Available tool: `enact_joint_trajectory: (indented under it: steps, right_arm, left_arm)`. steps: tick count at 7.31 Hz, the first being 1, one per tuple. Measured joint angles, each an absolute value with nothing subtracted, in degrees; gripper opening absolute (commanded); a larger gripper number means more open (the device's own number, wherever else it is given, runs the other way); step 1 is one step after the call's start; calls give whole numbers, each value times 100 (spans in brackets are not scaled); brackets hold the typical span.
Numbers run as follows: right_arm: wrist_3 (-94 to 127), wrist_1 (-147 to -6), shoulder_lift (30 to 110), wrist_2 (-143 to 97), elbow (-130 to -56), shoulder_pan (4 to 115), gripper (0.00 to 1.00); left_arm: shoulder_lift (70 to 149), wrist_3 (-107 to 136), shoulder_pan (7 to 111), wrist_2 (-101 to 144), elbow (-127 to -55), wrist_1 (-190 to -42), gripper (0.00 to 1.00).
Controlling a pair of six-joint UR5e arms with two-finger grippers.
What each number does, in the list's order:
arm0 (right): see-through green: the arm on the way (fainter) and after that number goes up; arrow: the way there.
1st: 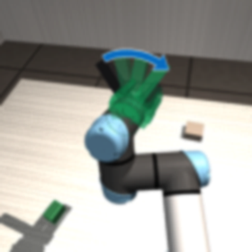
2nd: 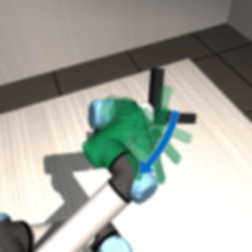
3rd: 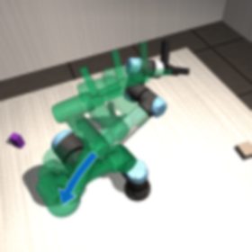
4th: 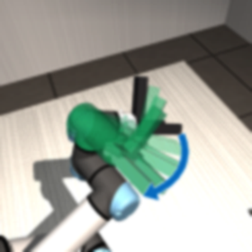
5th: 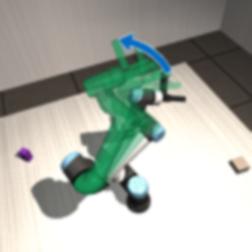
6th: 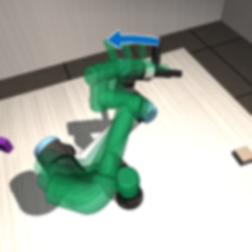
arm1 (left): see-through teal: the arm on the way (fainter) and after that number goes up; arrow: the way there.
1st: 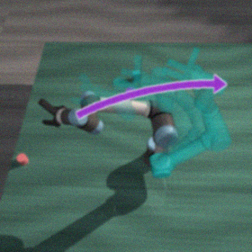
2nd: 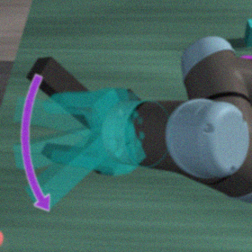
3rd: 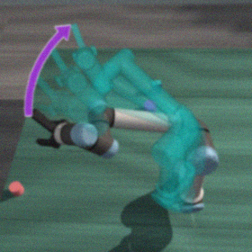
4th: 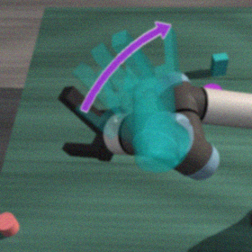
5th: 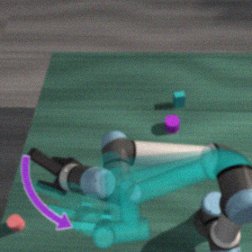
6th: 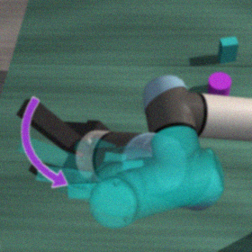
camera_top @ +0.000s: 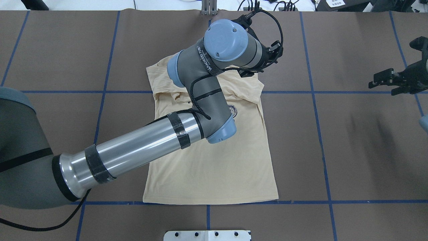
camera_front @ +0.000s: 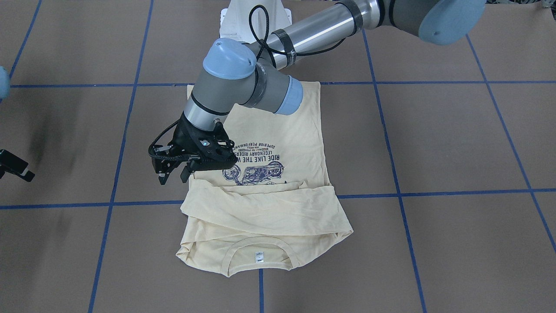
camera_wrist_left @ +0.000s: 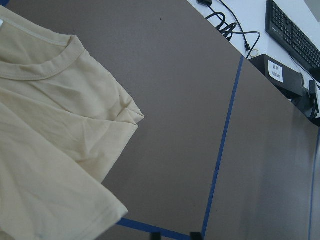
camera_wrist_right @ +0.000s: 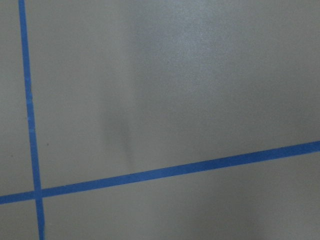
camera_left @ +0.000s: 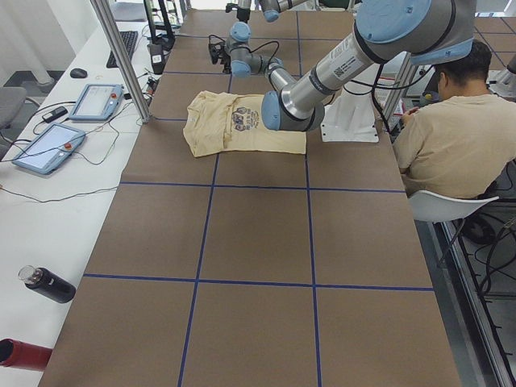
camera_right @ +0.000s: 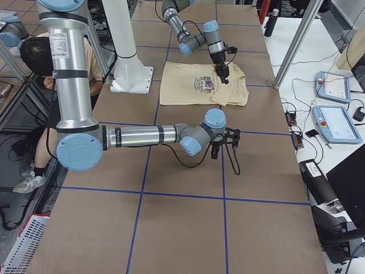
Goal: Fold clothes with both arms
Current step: 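Release the sleeve and withdraw the left gripper while the right gripper moves toward the hem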
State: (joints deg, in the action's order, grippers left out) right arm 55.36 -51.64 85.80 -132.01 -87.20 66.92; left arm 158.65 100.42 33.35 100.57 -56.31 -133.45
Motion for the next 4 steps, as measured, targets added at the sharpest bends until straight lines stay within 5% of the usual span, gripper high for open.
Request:
enact_joint_trajectory:
  steps: [2,4]
  right_arm:
    - [6225,-5152,8558,-13191,-9017,6507,100]
    - [7844,-4994,8658,-12834,-9708,5817,100]
  left_arm:
    - [15451,10138,3331,10342,-6132,-13293,76]
    - [14189,10135,3332,10817,-7711,-13053,75]
